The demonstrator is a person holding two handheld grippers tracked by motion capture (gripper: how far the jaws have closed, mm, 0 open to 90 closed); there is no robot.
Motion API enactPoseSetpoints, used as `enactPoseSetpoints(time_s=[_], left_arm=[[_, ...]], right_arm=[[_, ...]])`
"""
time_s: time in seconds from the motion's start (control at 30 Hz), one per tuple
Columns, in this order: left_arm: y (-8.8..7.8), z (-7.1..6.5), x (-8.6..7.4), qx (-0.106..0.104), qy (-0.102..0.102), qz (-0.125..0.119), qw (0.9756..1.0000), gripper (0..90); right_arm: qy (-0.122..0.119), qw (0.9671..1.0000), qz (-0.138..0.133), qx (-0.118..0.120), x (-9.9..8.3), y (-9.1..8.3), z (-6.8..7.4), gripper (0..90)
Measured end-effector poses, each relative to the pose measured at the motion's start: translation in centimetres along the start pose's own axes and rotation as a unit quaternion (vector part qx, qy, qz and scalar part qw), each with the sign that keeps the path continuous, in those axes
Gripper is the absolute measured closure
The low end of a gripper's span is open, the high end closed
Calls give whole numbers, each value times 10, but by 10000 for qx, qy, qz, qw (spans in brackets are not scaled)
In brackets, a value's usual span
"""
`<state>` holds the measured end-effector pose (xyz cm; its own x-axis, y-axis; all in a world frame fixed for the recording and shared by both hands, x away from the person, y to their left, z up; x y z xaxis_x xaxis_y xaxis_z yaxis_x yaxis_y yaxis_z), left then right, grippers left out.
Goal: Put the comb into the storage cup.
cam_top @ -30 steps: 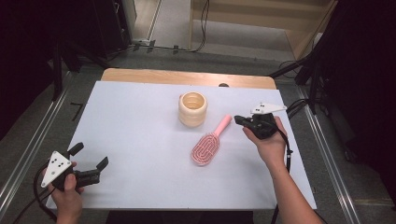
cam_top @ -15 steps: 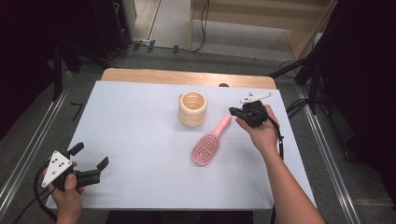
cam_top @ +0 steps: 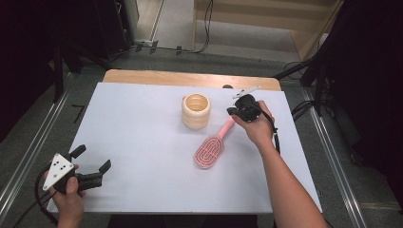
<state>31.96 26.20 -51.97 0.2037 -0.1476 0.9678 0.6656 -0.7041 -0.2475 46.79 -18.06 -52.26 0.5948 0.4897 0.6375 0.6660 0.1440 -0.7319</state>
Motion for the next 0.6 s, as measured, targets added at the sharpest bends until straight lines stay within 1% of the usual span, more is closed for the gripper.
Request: enactPoseSetpoints(time_s=[0.03,0.07,0.13,0.17,0.2,0.27,0.33,0.4,0.5,0.6], left_arm=[[0,0,0,0,1,0,10000,0],[0,0,0,-4,5,0,10000,0],[0,0,0,-5,6,1,10000,0],[0,0,0,-3,6,6,10000,0],[0,0,0,-6,6,12,10000,0],[0,0,0,-7,11,21,10000,0],[0,0,0,-7,12,21,10000,0],[0,0,0,-9,11,21,10000,0],[0,0,0,-13,11,19,10000,0],[1,0,0,-16,19,29,10000,0]], right_arm=[[21,10000,56,2,0,2,0,881],[13,9999,155,25,0,7,1,882],[-22,9996,264,41,-2,13,3,881],[-22,9996,264,41,-2,13,3,881],[-55,9991,409,17,-6,18,4,881],[-47,9990,448,46,-7,21,4,882],[-35,9982,602,17,-12,28,4,882],[-1,9978,658,35,-13,31,4,882],[8,9976,699,8,-14,34,3,882],[52,9968,796,-10,-16,39,3,881]])
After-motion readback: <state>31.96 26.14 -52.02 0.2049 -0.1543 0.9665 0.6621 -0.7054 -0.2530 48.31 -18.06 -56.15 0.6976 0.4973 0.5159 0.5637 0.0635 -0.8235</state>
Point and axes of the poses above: each handheld gripper's, and its own axes: y roughly forward along the jaws, x roughly out of its top, z roughly to its left, the point moved 10 cm from there along y, roughly forward along the jaws, and after that the axes turned 15 degrees about -x, right-handed, at the moved point
